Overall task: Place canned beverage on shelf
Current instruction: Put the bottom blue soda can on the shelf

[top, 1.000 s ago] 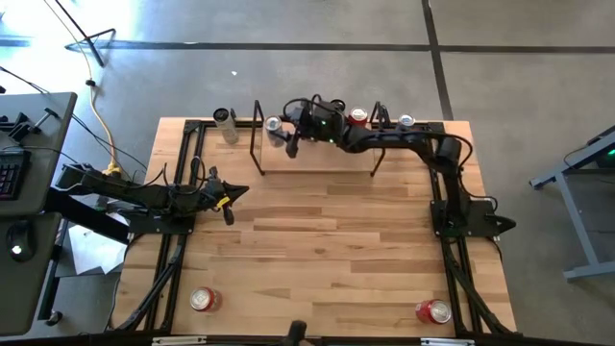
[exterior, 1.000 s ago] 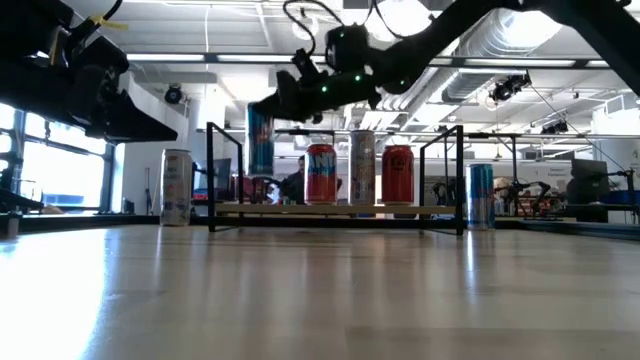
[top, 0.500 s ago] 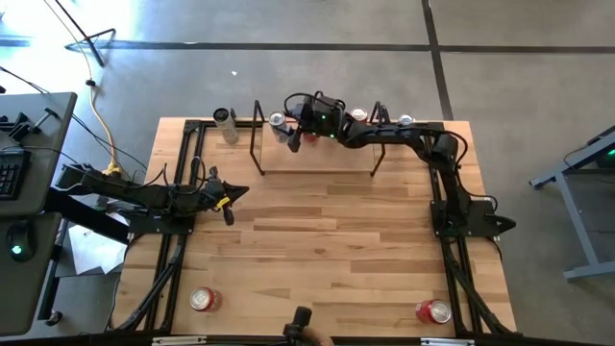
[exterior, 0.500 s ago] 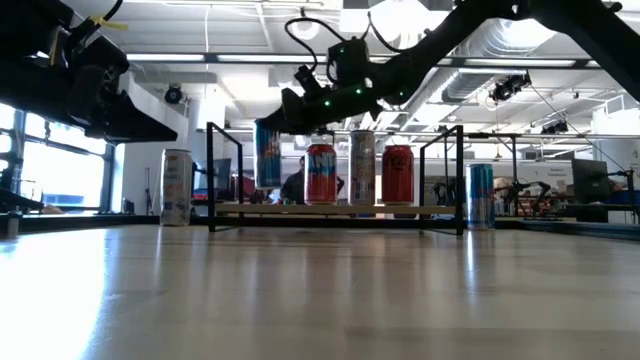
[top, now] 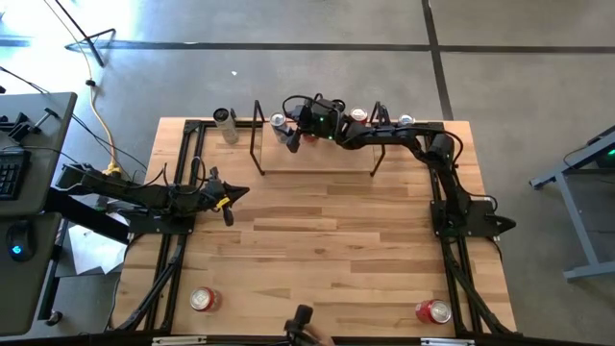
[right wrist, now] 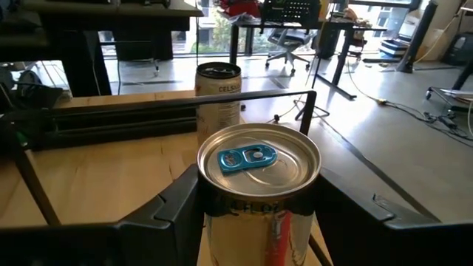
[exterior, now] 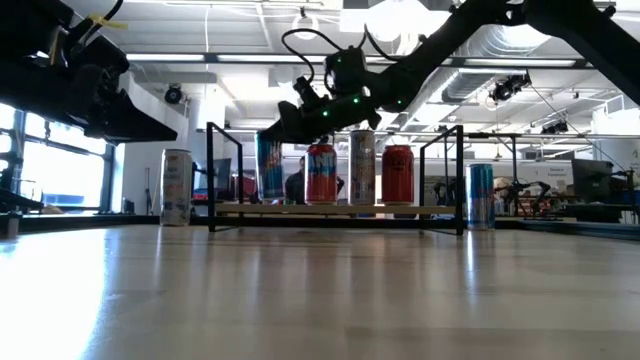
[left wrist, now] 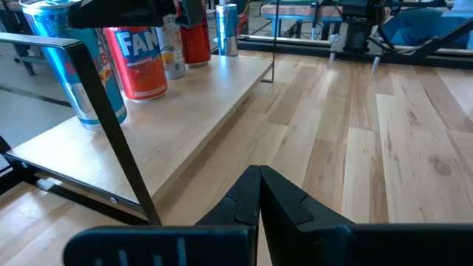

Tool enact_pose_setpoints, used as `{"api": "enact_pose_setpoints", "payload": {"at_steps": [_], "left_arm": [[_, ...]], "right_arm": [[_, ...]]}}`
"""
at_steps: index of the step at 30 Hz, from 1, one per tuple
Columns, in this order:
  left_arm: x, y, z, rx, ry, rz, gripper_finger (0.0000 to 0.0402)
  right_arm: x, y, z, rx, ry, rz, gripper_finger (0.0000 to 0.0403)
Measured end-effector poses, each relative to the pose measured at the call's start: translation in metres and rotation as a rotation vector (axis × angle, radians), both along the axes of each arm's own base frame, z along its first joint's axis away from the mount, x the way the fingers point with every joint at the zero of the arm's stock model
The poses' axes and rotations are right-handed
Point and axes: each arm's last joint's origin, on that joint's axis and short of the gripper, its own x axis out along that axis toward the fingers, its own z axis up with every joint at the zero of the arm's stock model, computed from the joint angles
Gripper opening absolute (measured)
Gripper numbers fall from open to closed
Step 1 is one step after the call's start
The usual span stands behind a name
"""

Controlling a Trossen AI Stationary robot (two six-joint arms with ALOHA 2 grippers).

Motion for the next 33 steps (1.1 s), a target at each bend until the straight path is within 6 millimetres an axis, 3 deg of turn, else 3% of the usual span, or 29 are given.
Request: {"api": "enact_pose_setpoints", "payload": {"at_steps": [9,33], "left_arm": [[0.000,0.000,0.000,0.000,0.000,-0.002,0.0000],[0.000,0.000,0.000,-0.002,0.000,-0.005,0.0000]], "right_arm": [[0.000,0.001,-0.001,0.003,0.015,-0.043,0.0251],[0.004,0.011,0.002,0.012,0.009,-0.105,0.0259]]}}
